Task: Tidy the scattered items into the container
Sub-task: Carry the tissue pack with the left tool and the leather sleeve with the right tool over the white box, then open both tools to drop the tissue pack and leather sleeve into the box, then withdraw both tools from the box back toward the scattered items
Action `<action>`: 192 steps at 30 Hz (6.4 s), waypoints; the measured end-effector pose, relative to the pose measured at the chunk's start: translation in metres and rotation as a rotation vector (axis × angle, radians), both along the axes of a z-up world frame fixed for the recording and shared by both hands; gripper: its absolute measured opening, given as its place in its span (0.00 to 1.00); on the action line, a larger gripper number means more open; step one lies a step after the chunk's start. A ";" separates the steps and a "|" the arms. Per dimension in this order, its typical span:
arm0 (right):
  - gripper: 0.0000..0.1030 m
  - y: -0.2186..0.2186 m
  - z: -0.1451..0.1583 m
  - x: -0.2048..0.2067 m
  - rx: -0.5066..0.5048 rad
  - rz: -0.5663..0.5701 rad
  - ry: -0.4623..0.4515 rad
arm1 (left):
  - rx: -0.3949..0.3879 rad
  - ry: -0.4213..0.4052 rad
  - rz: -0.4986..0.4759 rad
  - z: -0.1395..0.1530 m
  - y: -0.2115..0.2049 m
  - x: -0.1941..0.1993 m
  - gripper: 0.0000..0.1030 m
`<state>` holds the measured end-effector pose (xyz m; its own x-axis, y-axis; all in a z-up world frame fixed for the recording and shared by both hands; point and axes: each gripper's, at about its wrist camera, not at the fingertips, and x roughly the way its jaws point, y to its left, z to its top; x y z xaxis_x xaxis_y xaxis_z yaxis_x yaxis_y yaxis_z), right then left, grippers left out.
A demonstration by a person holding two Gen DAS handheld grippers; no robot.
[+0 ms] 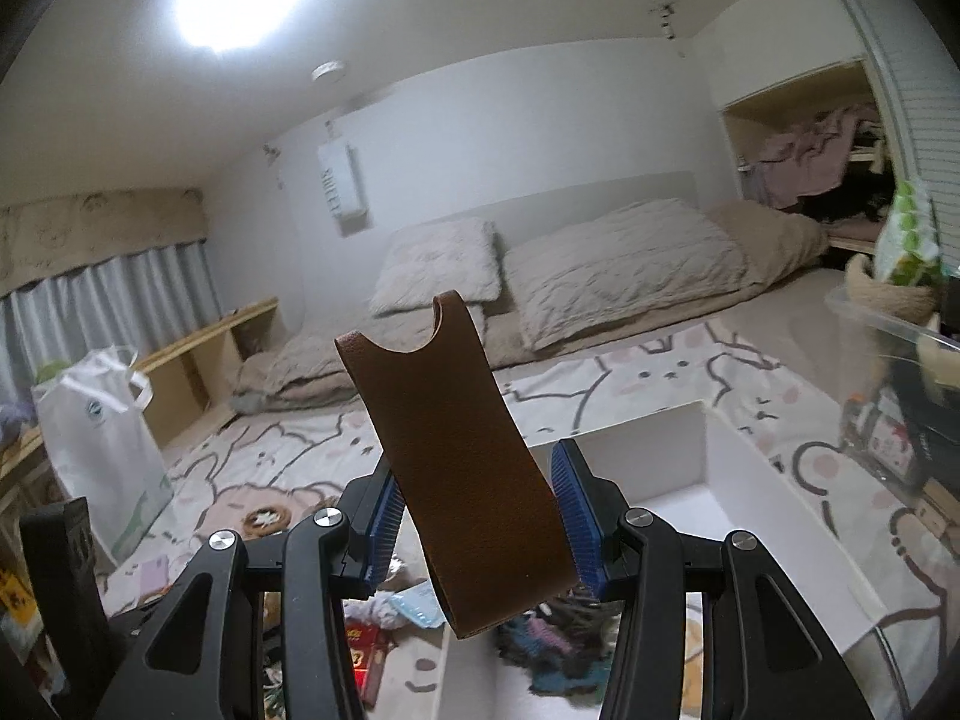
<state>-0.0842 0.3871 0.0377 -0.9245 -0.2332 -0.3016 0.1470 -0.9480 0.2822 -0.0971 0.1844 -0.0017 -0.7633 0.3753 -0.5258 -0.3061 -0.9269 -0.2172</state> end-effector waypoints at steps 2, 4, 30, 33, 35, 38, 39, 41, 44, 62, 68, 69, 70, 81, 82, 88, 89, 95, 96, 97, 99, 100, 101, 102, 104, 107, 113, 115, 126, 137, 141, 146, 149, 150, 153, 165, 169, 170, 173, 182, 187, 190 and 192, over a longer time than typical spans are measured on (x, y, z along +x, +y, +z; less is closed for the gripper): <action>0.47 0.009 -0.001 0.002 -0.011 -0.023 0.003 | 0.001 0.007 -0.013 0.004 0.007 -0.003 0.75; 0.47 0.017 -0.002 0.003 -0.018 -0.045 0.005 | -0.003 0.015 -0.027 0.008 0.016 -0.005 0.75; 0.47 0.082 -0.030 -0.002 -0.049 -0.223 -0.083 | 0.006 0.016 -0.172 0.006 0.110 -0.024 0.75; 0.47 0.082 -0.033 -0.004 -0.041 -0.225 -0.097 | -0.006 0.009 -0.182 0.001 0.118 -0.026 0.75; 0.47 0.082 -0.035 -0.005 -0.042 -0.229 -0.106 | -0.012 0.000 -0.187 -0.003 0.121 -0.029 0.75; 0.47 0.084 -0.037 -0.006 -0.048 -0.233 -0.112 | -0.020 -0.033 -0.197 -0.011 0.126 -0.033 0.75; 0.47 0.085 -0.037 -0.006 -0.048 -0.233 -0.113 | -0.024 -0.054 -0.204 -0.015 0.128 -0.034 0.75; 0.47 0.086 -0.039 -0.007 -0.049 -0.237 -0.117 | -0.024 -0.108 -0.217 -0.022 0.130 -0.038 0.75; 0.47 0.088 -0.042 -0.008 -0.052 -0.241 -0.128 | -0.045 -0.175 -0.217 -0.034 0.136 -0.040 0.75; 0.47 0.082 -0.052 -0.047 -0.002 -0.213 -0.194 | -0.177 -0.257 -0.230 -0.054 0.159 -0.044 0.75; 0.47 0.082 -0.053 -0.072 0.032 -0.205 -0.224 | -0.223 -0.252 -0.246 -0.057 0.163 -0.042 0.75; 0.47 0.081 -0.053 -0.076 0.040 -0.204 -0.230 | -0.229 -0.252 -0.248 -0.057 0.164 -0.042 0.75; 0.47 0.080 -0.054 -0.079 0.049 -0.202 -0.233 | -0.239 -0.251 -0.253 -0.058 0.165 -0.042 0.75; 0.96 0.071 -0.059 -0.092 0.116 -0.229 -0.254 | -0.291 -0.220 -0.273 -0.062 0.170 -0.040 0.75; 1.00 0.072 -0.057 -0.090 0.115 -0.237 -0.240 | -0.292 -0.221 -0.273 -0.062 0.169 -0.040 0.75; 1.00 0.076 -0.055 -0.088 0.101 -0.245 -0.239 | -0.289 -0.235 -0.276 -0.063 0.168 -0.043 0.75; 1.00 0.076 -0.055 -0.088 0.102 -0.246 -0.239 | -0.290 -0.236 -0.276 -0.064 0.167 -0.044 0.75; 1.00 0.077 -0.058 -0.089 0.101 -0.245 -0.240 | -0.289 -0.237 -0.282 -0.064 0.167 -0.043 0.75; 1.00 0.077 -0.059 -0.090 0.100 -0.244 -0.240 | -0.288 -0.237 -0.284 -0.064 0.167 -0.043 0.75; 1.00 0.077 -0.059 -0.089 0.100 -0.243 -0.240 | -0.287 -0.237 -0.285 -0.065 0.167 -0.043 0.75; 1.00 0.076 -0.059 -0.089 0.103 -0.241 -0.241 | -0.287 -0.237 -0.286 -0.065 0.166 -0.043 0.75; 1.00 0.075 -0.059 -0.089 0.105 -0.239 -0.241 | -0.289 -0.237 -0.287 -0.065 0.166 -0.042 0.75; 1.00 0.075 -0.059 -0.089 0.107 -0.237 -0.241 | -0.290 -0.237 -0.288 -0.065 0.166 -0.042 0.75; 1.00 0.074 -0.060 -0.089 0.109 -0.235 -0.241 | -0.291 -0.237 -0.288 -0.065 0.166 -0.042 0.75; 1.00 0.073 -0.060 -0.089 0.112 -0.232 -0.241 | -0.293 -0.237 -0.288 -0.066 0.167 -0.042 0.75; 1.00 0.073 -0.060 -0.089 0.113 -0.229 -0.242 | -0.296 -0.242 -0.289 -0.066 0.168 -0.042 0.75; 1.00 0.073 -0.061 -0.089 0.112 -0.225 -0.244 | -0.299 -0.245 -0.282 -0.067 0.169 -0.041 0.82; 1.00 0.072 -0.061 -0.089 0.113 -0.225 -0.244 | -0.288 -0.250 -0.284 -0.065 0.168 -0.041 0.88; 1.00 0.070 -0.060 -0.089 0.123 -0.221 -0.249 | -0.306 -0.235 -0.276 -0.064 0.167 -0.040 0.88; 1.00 0.070 -0.059 -0.085 0.115 -0.231 -0.228 | -0.303 -0.226 -0.265 -0.059 0.163 -0.040 0.88; 1.00 0.072 -0.058 -0.080 0.124 -0.255 -0.224 | -0.285 -0.218 -0.263 -0.054 0.159 -0.040 0.88; 1.00 0.072 -0.057 -0.074 0.137 -0.277 -0.225 | -0.274 -0.209 -0.254 -0.050 0.152 -0.039 0.88; 1.00 0.072 -0.056 -0.071 0.145 -0.285 -0.221 | -0.275 -0.198 -0.247 -0.047 0.148 -0.037 0.88; 1.00 0.072 -0.055 -0.070 0.145 -0.286 -0.217 | -0.279 -0.192 -0.244 -0.046 0.147 -0.036 0.88; 1.00 0.072 -0.053 -0.065 0.150 -0.286 -0.202 | -0.285 -0.178 -0.237 -0.043 0.142 -0.033 0.88; 1.00 0.070 -0.056 -0.054 0.163 -0.294 -0.198 | -0.274 -0.141 -0.208 -0.033 0.125 -0.033 1.00; 1.00 0.066 -0.056 -0.053 0.180 -0.292 -0.199 | -0.278 -0.135 -0.194 -0.032 0.119 -0.034 1.00; 1.00 0.066 -0.056 -0.052 0.182 -0.291 -0.198 | -0.276 -0.136 -0.191 -0.032 0.118 -0.034 1.00; 1.00 0.065 -0.056 -0.051 0.184 -0.287 -0.195 | -0.269 -0.138 -0.177 -0.031 0.112 -0.036 1.00; 1.00 0.062 -0.061 -0.051 0.201 -0.284 -0.213 | -0.260 -0.135 -0.146 -0.028 0.097 -0.045 1.00; 1.00 0.058 -0.063 -0.051 0.215 -0.271 -0.213 | -0.239 -0.121 -0.115 -0.022 0.081 -0.052 1.00; 1.00 0.055 -0.065 -0.052 0.220 -0.262 -0.216 | -0.230 -0.110 -0.096 -0.018 0.070 -0.056 1.00; 1.00 0.052 -0.066 -0.053 0.226 -0.256 -0.219 | -0.227 -0.103 -0.081 -0.016 0.063 -0.058 1.00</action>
